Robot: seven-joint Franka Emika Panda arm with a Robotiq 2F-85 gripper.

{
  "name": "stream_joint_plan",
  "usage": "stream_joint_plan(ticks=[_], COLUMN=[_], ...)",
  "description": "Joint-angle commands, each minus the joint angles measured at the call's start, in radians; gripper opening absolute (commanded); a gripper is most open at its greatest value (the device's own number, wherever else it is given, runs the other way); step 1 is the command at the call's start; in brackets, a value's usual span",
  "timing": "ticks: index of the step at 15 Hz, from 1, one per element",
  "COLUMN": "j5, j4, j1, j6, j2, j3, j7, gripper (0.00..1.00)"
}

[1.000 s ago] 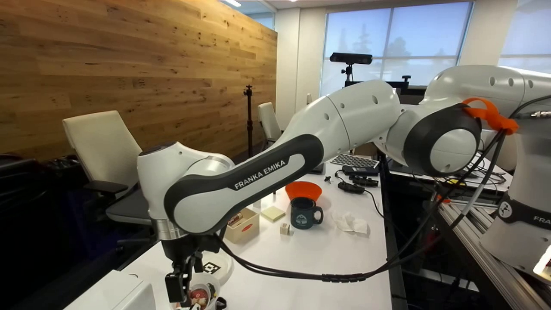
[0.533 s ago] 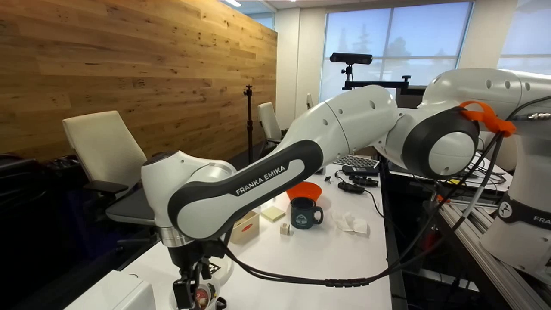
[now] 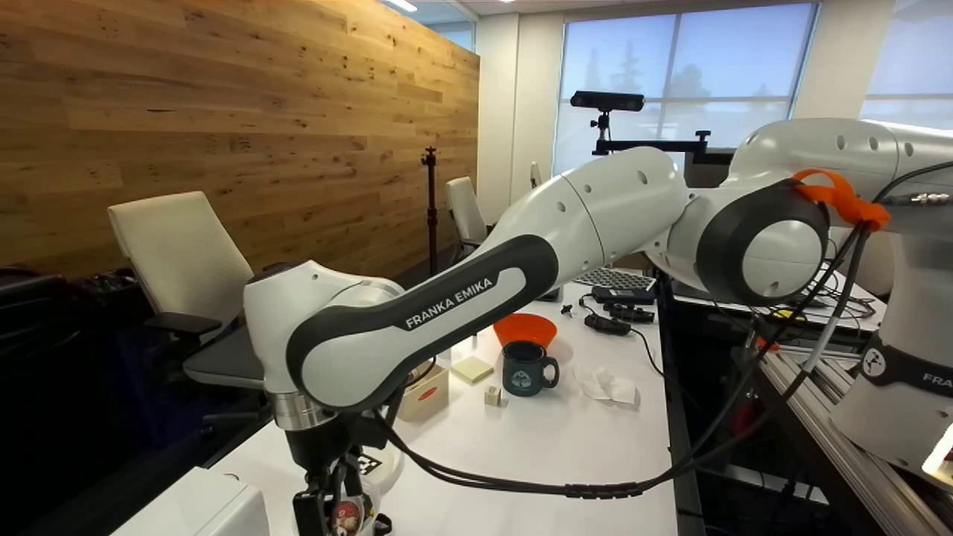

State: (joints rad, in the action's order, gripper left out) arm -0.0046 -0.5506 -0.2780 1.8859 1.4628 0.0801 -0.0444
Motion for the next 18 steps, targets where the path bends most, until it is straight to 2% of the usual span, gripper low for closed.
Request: stream_joint_plan(ticks=[1,2,4,5,8,9,12,13,14,15,16,18], j5=[0.025,0.023,0.017,0.017,0.014,0.027,0.028,0.03,0.032,0.033,0.035,0.036], j4=[0.022,0.027,0.033,0.036,0.043,0.144,0.174,0.185,0.113,0.09,0.087,0.082], j1=[0.013,0.014,0.013,0.014,0.017,0.007,0.021,0.027,0.038,0.047,0.053,0.057], j6=[-0.011,-0.009,-0.007,-0.006,-0.008,-0.052,-0.065,-0.067,-0.034,-0.026,-0.028,-0.032], j2=[-0.005,-0.008,-0.014,-0.014,-0.015,0.041,0.063,0.07,0.033,0.023,0.023,0.023], j3=[0.041,0.049,0.056,0.059,0.064,0.054,0.051,0.052,0.052,0.053,0.053,0.05], j7=[0.045,0.051,0.056,0.058,0.061,0.065,0.077,0.081,0.084,0.087,0.089,0.096], gripper=[0.89,0.75,0.71,0.6,0.37,0.31,0.29,0.49,0.43,0.5,0.49,0.54])
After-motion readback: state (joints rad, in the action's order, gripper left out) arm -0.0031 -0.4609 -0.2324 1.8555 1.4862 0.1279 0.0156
